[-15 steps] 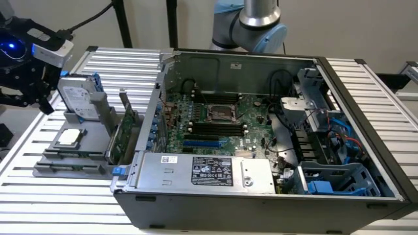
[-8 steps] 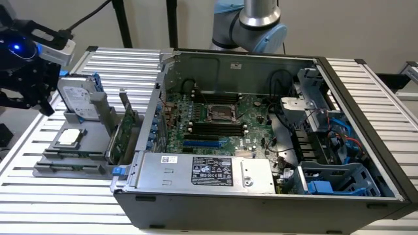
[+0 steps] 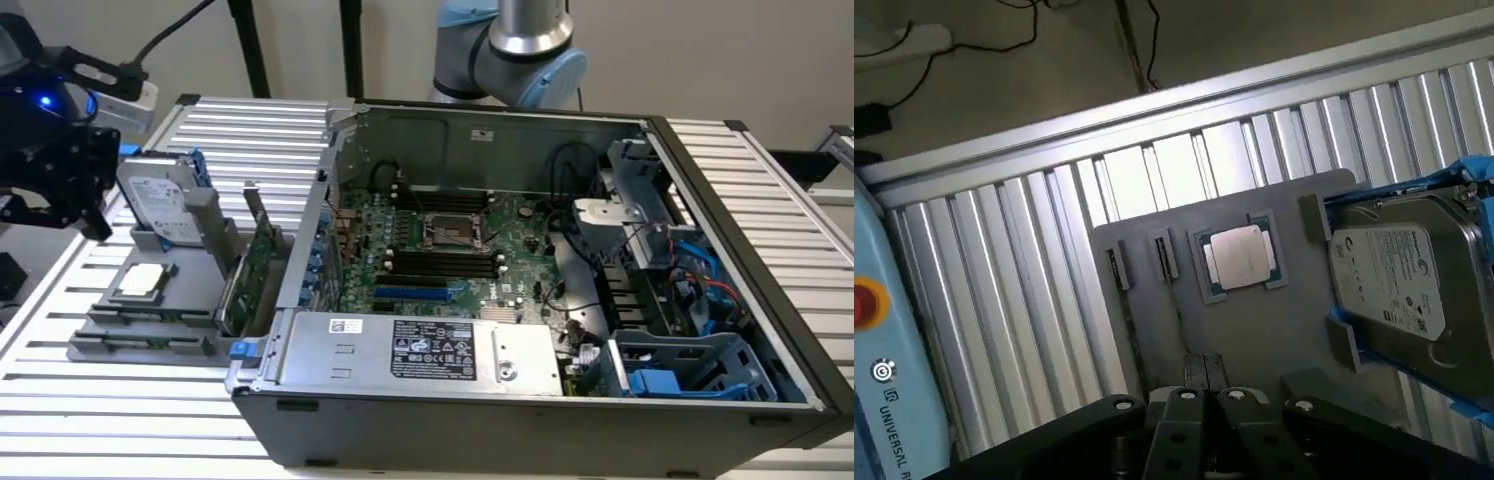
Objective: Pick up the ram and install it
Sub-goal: 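Pick up the ram and move it above insertion slot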
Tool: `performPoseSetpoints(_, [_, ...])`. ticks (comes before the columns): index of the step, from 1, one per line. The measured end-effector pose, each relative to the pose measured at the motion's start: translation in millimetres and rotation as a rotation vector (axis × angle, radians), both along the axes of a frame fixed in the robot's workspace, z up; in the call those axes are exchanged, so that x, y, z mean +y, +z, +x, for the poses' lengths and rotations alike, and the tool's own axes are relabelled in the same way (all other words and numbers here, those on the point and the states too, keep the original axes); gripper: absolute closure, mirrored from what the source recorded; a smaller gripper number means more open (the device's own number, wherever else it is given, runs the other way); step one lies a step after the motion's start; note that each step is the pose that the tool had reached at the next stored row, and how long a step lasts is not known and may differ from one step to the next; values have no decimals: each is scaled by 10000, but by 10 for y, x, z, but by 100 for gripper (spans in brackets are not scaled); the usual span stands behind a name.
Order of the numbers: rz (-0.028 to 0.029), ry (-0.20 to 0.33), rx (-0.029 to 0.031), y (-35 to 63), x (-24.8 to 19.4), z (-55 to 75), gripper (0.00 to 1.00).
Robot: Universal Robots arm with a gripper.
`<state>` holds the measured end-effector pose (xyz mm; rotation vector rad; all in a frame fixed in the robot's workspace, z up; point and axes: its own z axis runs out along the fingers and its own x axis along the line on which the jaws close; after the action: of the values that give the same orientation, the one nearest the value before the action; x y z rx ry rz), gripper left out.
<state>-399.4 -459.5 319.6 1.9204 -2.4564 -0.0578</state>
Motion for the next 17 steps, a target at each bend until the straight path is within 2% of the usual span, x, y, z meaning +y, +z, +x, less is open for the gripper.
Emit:
performPoseSetpoints(3, [1,441,20,-26,-3,1,100])
performPoseSetpoints(5, [0,578,25,-41,-25,0,100])
performPoseSetpoints(8, [-2,656,13,-61,-103,0,100])
performPoseSetpoints(13, [1,704,-32,-111,-272,0,100])
performPoseSetpoints(15, [3,719,-46,-133,-313,1,100])
performPoseSetpoints(17, [5,755,-63,-155,-334,5,100])
